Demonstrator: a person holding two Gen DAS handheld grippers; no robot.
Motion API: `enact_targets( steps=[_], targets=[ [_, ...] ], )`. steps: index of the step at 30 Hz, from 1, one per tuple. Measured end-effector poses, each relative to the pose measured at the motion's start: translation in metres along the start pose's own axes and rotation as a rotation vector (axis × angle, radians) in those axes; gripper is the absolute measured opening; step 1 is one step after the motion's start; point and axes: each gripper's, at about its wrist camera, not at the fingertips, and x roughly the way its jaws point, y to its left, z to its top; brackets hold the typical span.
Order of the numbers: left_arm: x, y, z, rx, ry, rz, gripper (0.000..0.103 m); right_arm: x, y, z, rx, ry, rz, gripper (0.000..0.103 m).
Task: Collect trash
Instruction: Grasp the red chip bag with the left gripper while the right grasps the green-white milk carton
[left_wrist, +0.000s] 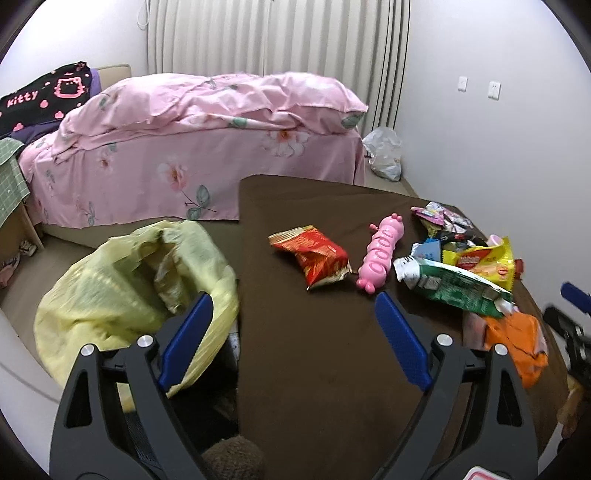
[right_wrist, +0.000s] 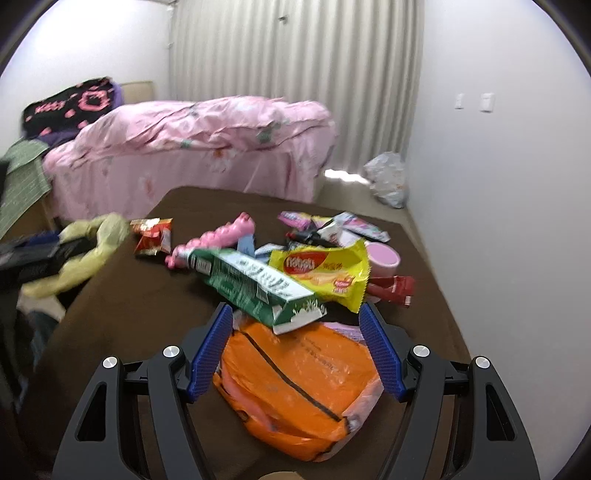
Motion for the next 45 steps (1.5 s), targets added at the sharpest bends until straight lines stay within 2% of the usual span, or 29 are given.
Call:
enact_targets(
  steps=[3, 6, 9, 11, 14, 16, 19, 22, 26, 32, 35, 39, 42, 45],
  targets=[
    [0.033, -0.008, 0.012, 0.019, 0.096, -0.011, 0.085, 0.010, -0.006, -0.005, -0.027, 0.032, -0.007, 0.067],
    [0.063, -0.006, 0.026, -0.021, 0.153, -0.069, 0.070, 0.019, -0.008, -0.010, -0.045, 0.045, -0.011, 0.067],
    [0.090, -0.002, 0.042, -0.079, 0.170, -0.089, 0.066, 0.026, -0.010, -0.012, -0.046, 0.055, 0.007, 0.067],
    [0.107, 0.002, 0.049, -0.102, 0.198, -0.069, 0.059, 0.027, -0.012, -0.011, -0.044, 0.058, 0.019, 0.067],
    [0.127, 0.011, 0.054, -0.159, 0.258, -0.090, 0.047, 0.027, -0.015, -0.005, -0.059, 0.047, 0.043, 0.067],
    [0.127, 0.016, 0.056, -0.181, 0.254, -0.101, 0.035, 0.028, -0.014, 0.004, -0.085, 0.047, 0.085, 0.067],
    [0.121, 0.015, 0.054, -0.164, 0.248, -0.160, 0.023, 0.035, -0.009, 0.021, -0.149, 0.058, 0.163, 0.067],
    [0.108, 0.009, 0.043, -0.129, 0.253, -0.217, 0.020, 0.053, -0.005, 0.037, -0.184, 0.092, 0.232, 0.067],
    [0.092, 0.002, 0.026, -0.083, 0.263, -0.233, 0.020, 0.092, 0.000, 0.055, -0.197, 0.174, 0.302, 0.067],
    [0.069, 0.004, 0.010, -0.076, 0.226, -0.228, 0.020, 0.138, -0.012, 0.047, -0.045, 0.299, 0.352, 0.067],
    [0.064, 0.007, 0.003, -0.083, 0.218, -0.216, 0.021, 0.129, -0.002, 0.033, -0.032, 0.324, 0.370, 0.067],
    [0.065, 0.012, 0.000, -0.112, 0.222, -0.226, 0.021, 0.097, 0.027, 0.024, -0.155, 0.330, 0.437, 0.067],
    [0.065, 0.015, -0.001, -0.129, 0.219, -0.232, 0.020, 0.073, 0.039, 0.034, -0.249, 0.257, 0.384, 0.067],
    [0.064, 0.014, -0.001, -0.131, 0.216, -0.233, 0.020, 0.072, 0.037, 0.052, -0.234, 0.229, 0.385, 0.067]
  ],
)
